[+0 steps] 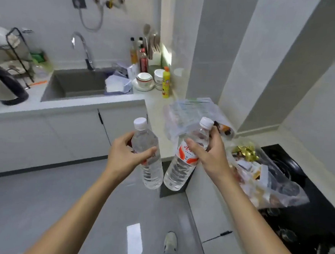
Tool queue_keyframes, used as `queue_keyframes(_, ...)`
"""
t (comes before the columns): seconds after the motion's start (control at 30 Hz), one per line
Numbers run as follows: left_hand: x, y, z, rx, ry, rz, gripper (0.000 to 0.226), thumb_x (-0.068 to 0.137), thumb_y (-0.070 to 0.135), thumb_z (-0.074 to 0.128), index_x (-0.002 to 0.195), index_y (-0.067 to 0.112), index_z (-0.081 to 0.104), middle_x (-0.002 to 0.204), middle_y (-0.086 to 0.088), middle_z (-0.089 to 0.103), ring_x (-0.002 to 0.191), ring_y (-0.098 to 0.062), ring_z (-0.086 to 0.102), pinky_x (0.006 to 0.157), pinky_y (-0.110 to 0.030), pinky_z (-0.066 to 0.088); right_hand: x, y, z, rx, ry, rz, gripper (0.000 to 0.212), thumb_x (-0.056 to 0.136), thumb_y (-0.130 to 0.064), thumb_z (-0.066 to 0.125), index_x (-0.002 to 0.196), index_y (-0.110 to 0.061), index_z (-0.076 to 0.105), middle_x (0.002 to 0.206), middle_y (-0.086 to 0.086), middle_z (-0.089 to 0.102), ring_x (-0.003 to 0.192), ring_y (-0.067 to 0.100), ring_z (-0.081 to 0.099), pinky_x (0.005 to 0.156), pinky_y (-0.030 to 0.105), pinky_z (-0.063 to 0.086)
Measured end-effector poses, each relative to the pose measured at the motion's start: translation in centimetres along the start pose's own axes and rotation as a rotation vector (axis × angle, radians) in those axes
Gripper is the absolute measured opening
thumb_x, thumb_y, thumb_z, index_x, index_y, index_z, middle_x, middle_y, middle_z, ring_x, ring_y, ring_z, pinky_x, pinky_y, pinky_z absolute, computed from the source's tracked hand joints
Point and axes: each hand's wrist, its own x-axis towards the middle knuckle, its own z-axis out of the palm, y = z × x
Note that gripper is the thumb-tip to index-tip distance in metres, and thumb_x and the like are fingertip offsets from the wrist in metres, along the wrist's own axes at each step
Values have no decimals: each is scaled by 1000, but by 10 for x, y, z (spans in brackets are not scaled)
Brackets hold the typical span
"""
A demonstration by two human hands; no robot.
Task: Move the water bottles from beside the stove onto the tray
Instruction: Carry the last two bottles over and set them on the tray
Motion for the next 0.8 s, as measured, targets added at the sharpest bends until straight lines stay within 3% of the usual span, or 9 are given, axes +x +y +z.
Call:
queue_keyframes(0.07,18,-14,-38,25,98,-39,39,77,26,93,112,22,75,103,8,80,96,-8,75,82,-29,63,36,0,46,43,-105,14,48,85,-24,87,124,-23,59,115,-1,75,109,16,75,91,36,61)
queue_keyframes(0.17,44,-34,-90,75,250,-93,34,75,25,94,105,23,76,95,9,80,89,-6,75,71,-21,59,88,3,119,67,-285,15,40,86,-31,85,118,-24,60,107,-3,75,102,16,76,85,33,64)
queue_keyframes(0.3,71,-53,-160,145,457,-176,32,73,30,95,98,27,77,92,9,80,87,-12,77,73,-36,64,146,1,217,45,-522,-21,46,86,-33,83,124,-22,61,111,-3,74,103,17,76,85,32,63)
queue_keyframes(0.4,84,-62,-206,173,628,-209,27,72,25,95,92,23,77,86,9,80,81,-11,77,69,-28,61,178,-3,287,44,-684,-60,41,88,-23,85,123,-26,63,110,-7,76,102,13,75,84,28,61)
queue_keyframes(0.57,88,-90,-279,207,836,-325,30,69,37,93,92,34,74,87,15,79,80,-8,76,74,-42,64,202,-6,405,40,-882,-114,40,88,-23,85,122,-26,64,109,-5,75,102,16,75,90,41,63)
queue_keyframes(0.67,87,-112,-325,204,955,-391,30,68,37,94,89,32,74,83,15,78,77,-7,75,74,-44,64,205,-8,478,52,-985,-118,38,89,-19,84,121,-20,64,106,-3,76,99,17,76,91,43,63)
queue_keyframes(0.8,91,-150,-393,190,1041,-472,42,59,55,88,93,34,75,84,15,79,79,-8,76,76,-47,64,207,-3,574,32,-1096,-120,36,89,-18,84,119,-18,63,104,0,75,99,20,76,91,44,63)
